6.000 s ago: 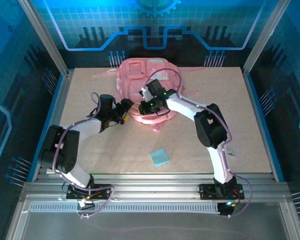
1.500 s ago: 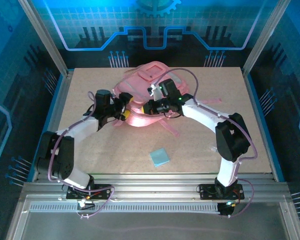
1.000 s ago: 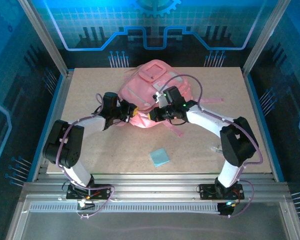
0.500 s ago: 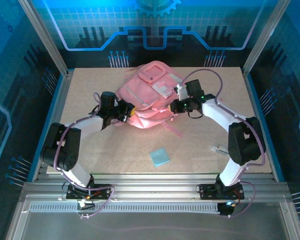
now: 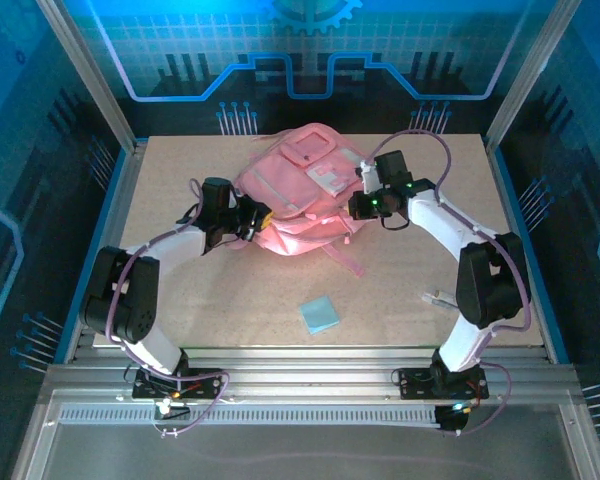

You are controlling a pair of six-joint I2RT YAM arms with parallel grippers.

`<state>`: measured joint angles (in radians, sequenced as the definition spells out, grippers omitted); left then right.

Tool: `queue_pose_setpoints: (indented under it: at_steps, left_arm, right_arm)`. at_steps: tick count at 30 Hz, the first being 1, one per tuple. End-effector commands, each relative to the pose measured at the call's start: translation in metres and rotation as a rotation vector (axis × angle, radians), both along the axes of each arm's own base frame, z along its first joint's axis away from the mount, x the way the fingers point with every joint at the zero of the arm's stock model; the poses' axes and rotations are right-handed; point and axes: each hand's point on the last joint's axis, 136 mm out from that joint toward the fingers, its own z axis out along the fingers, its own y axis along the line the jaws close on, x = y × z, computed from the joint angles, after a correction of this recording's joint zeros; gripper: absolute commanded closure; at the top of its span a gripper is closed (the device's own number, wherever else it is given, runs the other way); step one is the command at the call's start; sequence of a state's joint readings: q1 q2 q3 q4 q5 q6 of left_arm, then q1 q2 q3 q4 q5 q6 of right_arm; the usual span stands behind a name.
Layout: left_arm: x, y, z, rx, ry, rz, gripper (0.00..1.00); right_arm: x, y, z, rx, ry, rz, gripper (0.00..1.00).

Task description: Pack the student bag

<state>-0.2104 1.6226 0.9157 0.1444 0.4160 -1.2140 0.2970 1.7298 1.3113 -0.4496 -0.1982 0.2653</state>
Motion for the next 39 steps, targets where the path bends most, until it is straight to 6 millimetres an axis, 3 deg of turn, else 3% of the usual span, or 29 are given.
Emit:
queue_pose_setpoints:
  at_steps: [1,4,6,11,13,15,20,24,26,32,36,39]
  left_arm:
    - [0.015,0.021,0.041,0.044,-0.141,0.043,1.00]
    - [0.015,0.020,0.043,0.042,-0.148,0.034,1.00]
    - [0.014,0.016,0.044,0.030,-0.147,0.016,0.89]
    - [0.011,0.015,0.053,0.036,-0.173,-0.002,0.53]
    - [0.010,0.017,0.061,0.063,-0.194,-0.011,0.45]
    - [0.006,0.020,0.065,0.117,-0.213,-0.025,0.42]
    - [-0.004,0.034,0.053,0.250,-0.216,-0.035,0.46]
    - [-0.004,0.036,0.025,0.259,-0.183,-0.051,0.63]
    - [-0.004,0.037,0.013,0.257,-0.169,-0.053,0.68]
    - [-0.011,0.038,-0.023,0.260,-0.121,-0.051,0.68]
    - [-0.016,0.021,-0.048,0.239,-0.101,-0.088,0.69]
    - [-0.015,0.002,-0.055,0.202,-0.095,-0.118,0.70]
  right_arm:
    - [0.018,-0.064,-0.008,-0.162,0.010,-0.202,1.00]
    - [0.019,-0.059,-0.004,-0.146,0.015,-0.179,1.00]
    - [0.018,-0.049,0.005,-0.111,0.004,-0.151,0.97]
    - [0.004,-0.012,0.035,-0.038,-0.058,-0.055,0.52]
    - [-0.002,0.009,0.043,-0.009,-0.067,-0.010,0.41]
    - [-0.008,0.032,0.048,0.019,-0.066,0.034,0.35]
    - [-0.015,0.084,0.041,0.084,-0.017,0.121,0.33]
    - [-0.015,0.120,0.027,0.129,0.032,0.169,0.33]
    - [-0.015,0.127,0.019,0.127,0.067,0.165,0.33]
    - [-0.029,0.129,-0.002,0.150,0.138,0.121,0.31]
    - [-0.038,0.156,-0.004,0.250,0.187,0.162,0.31]
    - [-0.053,0.181,0.004,0.308,0.219,0.224,0.32]
